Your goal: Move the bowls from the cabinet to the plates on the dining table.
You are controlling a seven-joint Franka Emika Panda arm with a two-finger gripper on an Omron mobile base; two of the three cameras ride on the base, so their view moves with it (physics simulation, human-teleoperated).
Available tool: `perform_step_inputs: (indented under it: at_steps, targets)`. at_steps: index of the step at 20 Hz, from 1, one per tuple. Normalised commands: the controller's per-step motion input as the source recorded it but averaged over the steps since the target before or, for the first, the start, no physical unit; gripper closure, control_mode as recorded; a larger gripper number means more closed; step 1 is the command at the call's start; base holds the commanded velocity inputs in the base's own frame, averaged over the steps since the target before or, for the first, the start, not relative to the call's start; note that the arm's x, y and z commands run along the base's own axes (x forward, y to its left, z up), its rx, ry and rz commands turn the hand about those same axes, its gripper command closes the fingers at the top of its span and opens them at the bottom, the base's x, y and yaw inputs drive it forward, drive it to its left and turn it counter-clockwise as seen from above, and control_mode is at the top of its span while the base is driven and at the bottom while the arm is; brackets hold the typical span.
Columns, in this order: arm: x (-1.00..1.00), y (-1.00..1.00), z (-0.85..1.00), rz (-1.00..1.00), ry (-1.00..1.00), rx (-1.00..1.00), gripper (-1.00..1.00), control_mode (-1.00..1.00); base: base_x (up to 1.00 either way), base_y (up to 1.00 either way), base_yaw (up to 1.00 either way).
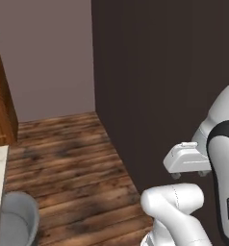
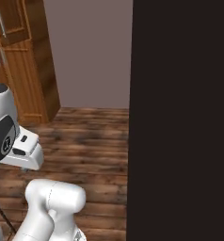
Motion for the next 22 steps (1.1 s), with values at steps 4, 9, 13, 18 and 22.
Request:
perform_step_inputs:
  at_steps: [4,9,13,18,22]
  targets:
    - [0.0,0.0,0.0,0.0,0.0,0.0,-1.0,1.0,1.0,0.08,0.0]
    - [0.0,0.0,0.0,0.0,0.0,0.0,-1.0,1.0,1.0,0.16,0.0]
    - [0.0,0.0,0.0,0.0,0.0,0.0,-1.0,1.0,1.0,0.26,0.0]
    - [0.0,0.0,0.0,0.0,0.0,0.0,-1.0,1.0,1.0,0.33,0.0]
    - [0.0,0.0,0.0,0.0,0.0,0.0,-1.0,1.0,1.0,0.4,-0.01]
